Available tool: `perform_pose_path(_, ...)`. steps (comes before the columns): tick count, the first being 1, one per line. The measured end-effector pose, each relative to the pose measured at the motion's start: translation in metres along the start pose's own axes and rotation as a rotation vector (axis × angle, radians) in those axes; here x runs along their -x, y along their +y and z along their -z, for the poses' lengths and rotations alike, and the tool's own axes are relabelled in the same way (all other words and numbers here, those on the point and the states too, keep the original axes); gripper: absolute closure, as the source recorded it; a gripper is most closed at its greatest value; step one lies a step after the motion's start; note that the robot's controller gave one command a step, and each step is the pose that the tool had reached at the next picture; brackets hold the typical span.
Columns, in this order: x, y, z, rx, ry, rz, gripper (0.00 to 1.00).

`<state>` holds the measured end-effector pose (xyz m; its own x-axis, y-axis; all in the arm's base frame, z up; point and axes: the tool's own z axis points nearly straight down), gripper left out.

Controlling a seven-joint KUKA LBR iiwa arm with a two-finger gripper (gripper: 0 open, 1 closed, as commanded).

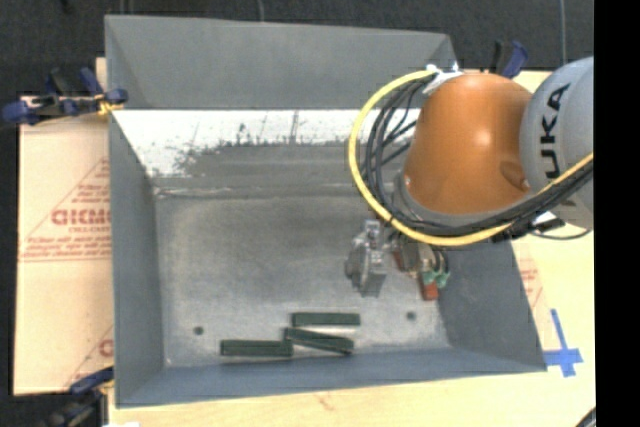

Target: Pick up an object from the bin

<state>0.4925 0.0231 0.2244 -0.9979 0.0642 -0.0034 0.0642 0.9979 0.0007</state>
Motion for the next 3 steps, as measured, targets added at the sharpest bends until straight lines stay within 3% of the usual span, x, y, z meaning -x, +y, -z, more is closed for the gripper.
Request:
perform_pose_path(1,0.0,0.0,0.0,0.0,0.0,-0.001,1.0)
perform_pose_path(2,-0.003,-0.009,-0.088,-0.001,0.002,0.02,0.0)
perform_pose_path(3,-0.003,-0.009,-0.088,-0.001,0.001,0.019,0.0)
